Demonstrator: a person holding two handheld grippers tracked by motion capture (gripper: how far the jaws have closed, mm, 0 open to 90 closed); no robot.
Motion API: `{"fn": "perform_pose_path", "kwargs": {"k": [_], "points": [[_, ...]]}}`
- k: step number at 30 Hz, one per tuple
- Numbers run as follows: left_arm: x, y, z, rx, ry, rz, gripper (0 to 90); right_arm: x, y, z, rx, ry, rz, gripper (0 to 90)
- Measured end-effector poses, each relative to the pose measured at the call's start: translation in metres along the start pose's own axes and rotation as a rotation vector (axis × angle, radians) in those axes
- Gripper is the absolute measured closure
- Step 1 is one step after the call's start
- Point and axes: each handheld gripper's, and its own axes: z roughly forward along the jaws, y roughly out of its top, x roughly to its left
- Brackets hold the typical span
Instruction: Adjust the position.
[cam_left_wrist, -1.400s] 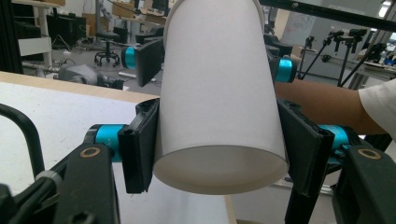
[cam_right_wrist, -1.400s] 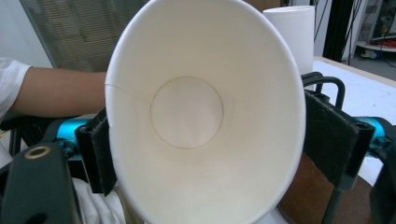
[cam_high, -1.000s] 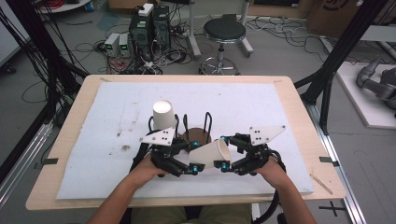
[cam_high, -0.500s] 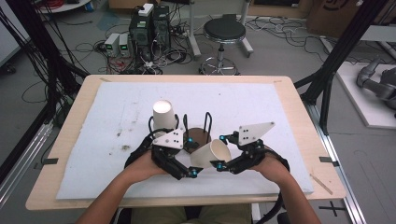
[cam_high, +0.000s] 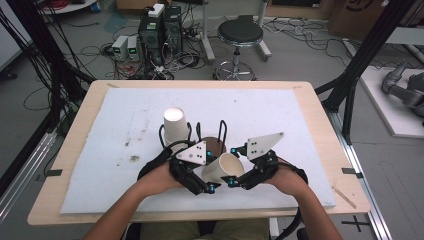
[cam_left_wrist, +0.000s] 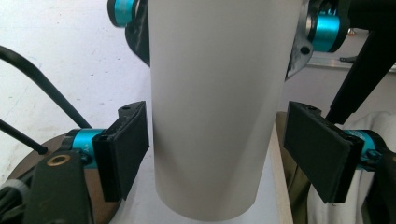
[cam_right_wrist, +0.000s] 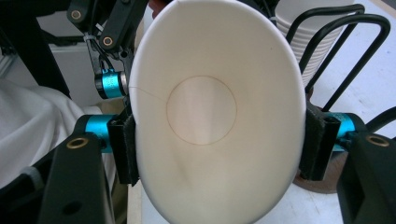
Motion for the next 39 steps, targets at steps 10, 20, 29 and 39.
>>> {"fn": "perform_pose_path", "kwargs": {"k": [10, 20, 29, 39], "points": [[0.0, 0.003, 0.008, 0.057, -0.017, 0.017, 28.5, 0.002, 0.0, 0.006, 0.044, 0.004, -0.014, 31.5], [0.0, 0.002, 0.01, 0.079, -0.02, 0.021, 34.1, 0.003, 0.0, 0.008, 0.057, 0.014, -0.024, 31.5], [-0.001, 0.001, 0.009, 0.051, -0.03, 0.016, 35.6, 0.004, -0.002, 0.009, 0.026, 0.025, -0.018, 29.6], [0.004, -0.01, -0.004, -0.07, -0.002, -0.059, 35.7, 0.0, -0.007, -0.012, -0.192, -0.027, 0.04, 20.8]]}}
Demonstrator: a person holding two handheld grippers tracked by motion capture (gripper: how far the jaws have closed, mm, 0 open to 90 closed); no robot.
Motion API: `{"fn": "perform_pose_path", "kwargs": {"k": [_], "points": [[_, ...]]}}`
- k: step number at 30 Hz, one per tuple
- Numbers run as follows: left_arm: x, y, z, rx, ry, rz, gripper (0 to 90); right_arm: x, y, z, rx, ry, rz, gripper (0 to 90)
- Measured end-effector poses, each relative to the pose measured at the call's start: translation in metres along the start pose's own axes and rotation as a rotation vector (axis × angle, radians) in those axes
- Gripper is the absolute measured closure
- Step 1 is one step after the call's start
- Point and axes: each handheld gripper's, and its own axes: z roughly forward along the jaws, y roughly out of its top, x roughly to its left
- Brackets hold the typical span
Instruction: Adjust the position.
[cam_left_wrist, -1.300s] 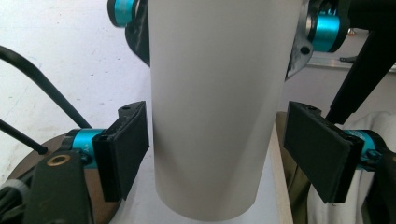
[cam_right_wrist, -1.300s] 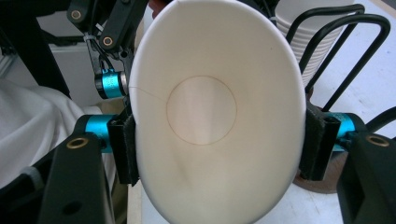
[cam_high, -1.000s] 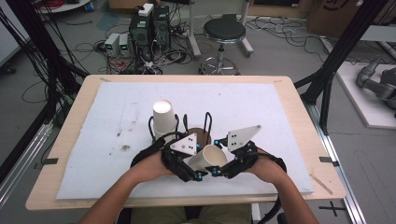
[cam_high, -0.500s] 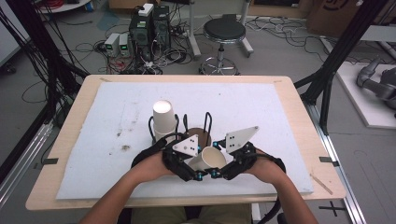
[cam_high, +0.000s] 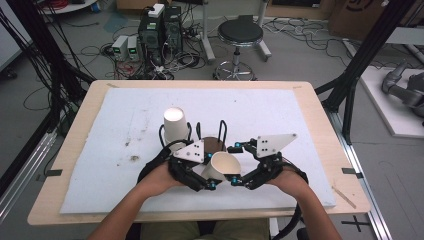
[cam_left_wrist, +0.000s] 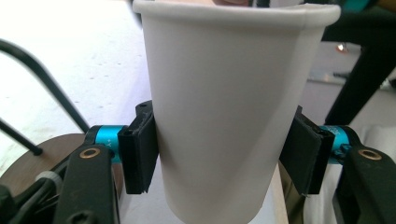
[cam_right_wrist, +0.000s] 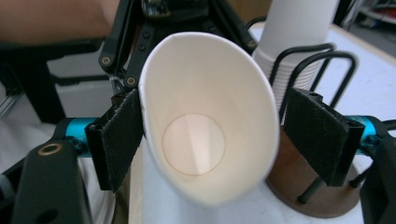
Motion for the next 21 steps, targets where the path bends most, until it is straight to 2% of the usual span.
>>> {"fn": "perform_pose_path", "kwargs": {"k": [4, 6, 13, 21], "points": [[0.002, -0.005, -0.006, -0.048, 0.026, -0.036, 35.7, -0.002, -0.001, -0.012, -0.072, -0.033, 0.036, 20.8], [0.001, -0.006, -0.008, -0.08, 0.044, -0.062, 35.7, -0.004, -0.002, -0.017, -0.081, -0.049, 0.043, 20.8], [-0.002, -0.003, -0.019, -0.161, 0.127, -0.109, 35.7, -0.01, -0.013, -0.034, -0.094, -0.138, 0.069, 20.8], [0.003, -0.004, -0.033, -0.245, 0.25, -0.153, 35.5, -0.021, -0.031, -0.048, -0.064, -0.344, 0.11, 20.8]]}}
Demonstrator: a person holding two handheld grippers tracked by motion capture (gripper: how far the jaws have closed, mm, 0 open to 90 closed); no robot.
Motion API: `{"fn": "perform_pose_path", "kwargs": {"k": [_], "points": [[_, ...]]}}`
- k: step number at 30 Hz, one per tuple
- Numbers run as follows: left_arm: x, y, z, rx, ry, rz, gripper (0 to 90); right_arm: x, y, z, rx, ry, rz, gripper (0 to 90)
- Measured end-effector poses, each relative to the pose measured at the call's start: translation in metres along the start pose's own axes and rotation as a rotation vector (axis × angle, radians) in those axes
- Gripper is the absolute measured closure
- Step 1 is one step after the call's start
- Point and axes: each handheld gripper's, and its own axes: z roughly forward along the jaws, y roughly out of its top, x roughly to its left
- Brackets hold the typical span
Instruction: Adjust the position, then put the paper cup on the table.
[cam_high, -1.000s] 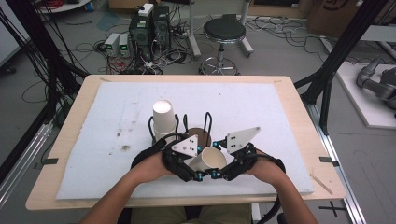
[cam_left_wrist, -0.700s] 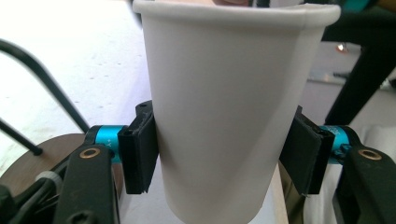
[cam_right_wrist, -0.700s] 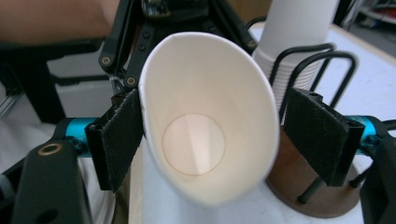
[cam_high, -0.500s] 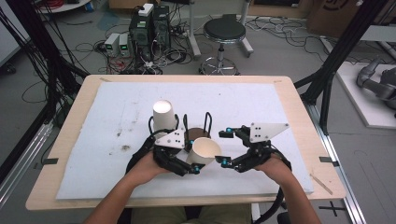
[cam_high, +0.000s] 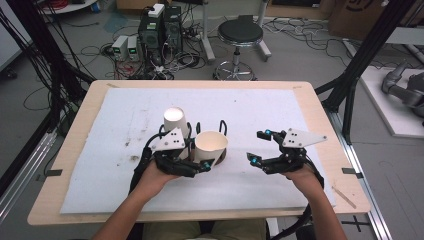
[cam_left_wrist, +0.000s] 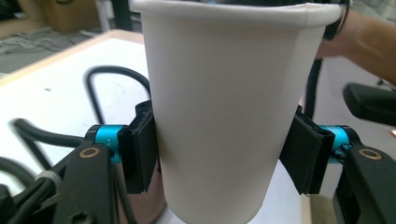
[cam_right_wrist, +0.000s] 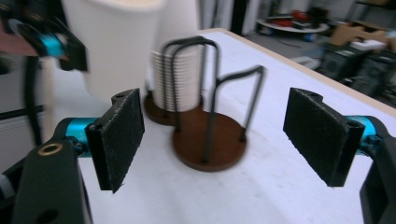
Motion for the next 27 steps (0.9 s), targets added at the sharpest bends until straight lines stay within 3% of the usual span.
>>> {"fn": "perform_pose_path", "kwargs": {"k": [7, 18, 27], "points": [[0.001, 0.004, -0.013, -0.059, 0.029, -0.003, 35.5, -0.009, -0.006, -0.006, -0.007, -0.071, 0.034, 20.8], [-0.003, 0.013, -0.022, -0.11, 0.041, 0.008, 35.3, -0.011, -0.008, -0.01, -0.002, -0.082, 0.041, 20.8], [-0.004, 0.024, -0.042, -0.17, 0.048, 0.018, 35.2, -0.012, -0.011, -0.014, -0.002, -0.1, 0.04, 20.8]]}}
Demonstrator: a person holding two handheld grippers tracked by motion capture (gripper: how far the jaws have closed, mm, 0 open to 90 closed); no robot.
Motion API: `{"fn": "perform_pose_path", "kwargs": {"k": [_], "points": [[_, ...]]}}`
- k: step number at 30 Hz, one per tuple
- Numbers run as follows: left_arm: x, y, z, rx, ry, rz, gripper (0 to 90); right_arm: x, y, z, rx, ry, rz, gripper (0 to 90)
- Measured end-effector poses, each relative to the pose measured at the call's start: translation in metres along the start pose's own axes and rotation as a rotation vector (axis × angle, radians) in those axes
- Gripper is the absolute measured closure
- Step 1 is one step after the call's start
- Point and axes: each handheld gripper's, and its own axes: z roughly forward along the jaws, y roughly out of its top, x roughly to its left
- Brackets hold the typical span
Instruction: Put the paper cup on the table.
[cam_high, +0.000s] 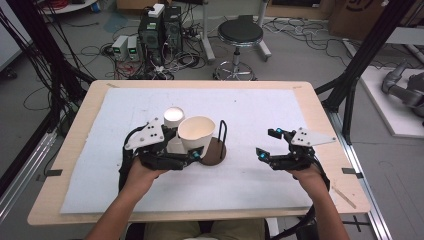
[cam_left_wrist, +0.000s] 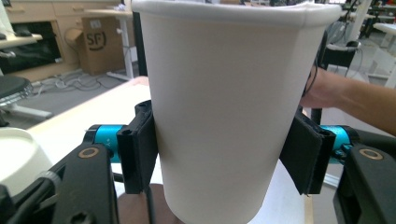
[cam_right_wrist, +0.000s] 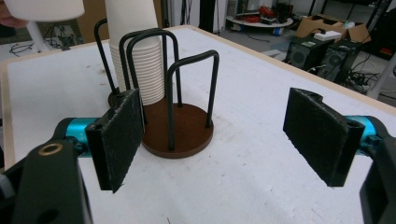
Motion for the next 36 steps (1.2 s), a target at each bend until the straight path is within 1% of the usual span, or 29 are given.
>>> {"fn": "perform_pose_path", "kwargs": {"k": [6, 8, 11, 14, 15, 16, 17, 20, 21, 22, 24, 25, 26, 28, 32, 33, 36], "points": [[0.001, 0.01, -0.017, -0.058, 0.021, 0.004, 35.2, -0.001, -0.001, -0.004, -0.003, -0.016, 0.001, 20.8], [0.003, 0.013, -0.024, -0.085, 0.039, 0.001, 35.2, -0.001, -0.001, -0.006, -0.007, -0.023, -0.002, 20.8], [0.008, 0.019, -0.035, -0.104, 0.076, 0.008, 35.2, 0.0, -0.002, -0.008, -0.008, -0.021, -0.001, 20.8], [0.014, 0.023, -0.047, -0.125, 0.124, 0.009, 35.2, 0.0, -0.003, -0.011, -0.01, -0.023, 0.002, 20.8], [0.017, 0.024, -0.053, -0.135, 0.153, 0.012, 35.2, 0.0, -0.003, -0.012, -0.011, -0.026, 0.001, 20.8], [0.02, 0.025, -0.056, -0.139, 0.167, 0.015, 35.2, 0.0, -0.003, -0.013, -0.013, -0.026, 0.001, 20.8], [0.022, 0.026, -0.061, -0.15, 0.188, 0.01, 35.2, -0.001, -0.003, -0.013, -0.014, -0.028, 0.001, 20.8], [0.032, 0.026, -0.073, -0.165, 0.255, 0.011, 35.2, -0.002, -0.004, -0.015, -0.016, -0.035, 0.004, 20.8], [0.037, 0.026, -0.079, -0.164, 0.289, 0.01, 35.2, -0.002, -0.004, -0.015, -0.014, -0.033, 0.01, 20.8], [0.04, 0.025, -0.082, -0.163, 0.307, 0.012, 35.2, -0.002, -0.004, -0.015, -0.017, -0.037, 0.006, 20.8], [0.049, 0.022, -0.089, -0.169, 0.354, 0.012, 34.9, -0.002, -0.004, -0.015, -0.015, -0.036, 0.009, 20.8], [0.055, 0.018, -0.094, -0.181, 0.383, 0.003, 34.7, -0.002, -0.004, -0.015, -0.015, -0.037, 0.008, 20.8], [0.061, 0.015, -0.098, -0.188, 0.398, -0.008, 34.7, -0.003, -0.004, -0.014, -0.016, -0.037, 0.008, 20.8], [0.073, 0.006, -0.103, -0.18, 0.437, -0.03, 34.6, -0.003, -0.004, -0.014, -0.019, -0.033, 0.011, 20.8], [0.096, -0.012, -0.109, -0.171, 0.48, -0.067, 34.1, -0.003, -0.006, -0.013, -0.016, -0.037, 0.019, 20.8], [0.102, -0.017, -0.11, -0.163, 0.49, -0.067, 33.9, -0.004, -0.006, -0.012, -0.016, -0.038, 0.017, 20.8], [0.115, -0.029, -0.108, -0.139, 0.515, -0.092, 33.7, -0.004, -0.007, -0.012, -0.016, -0.044, 0.014, 20.8]]}}
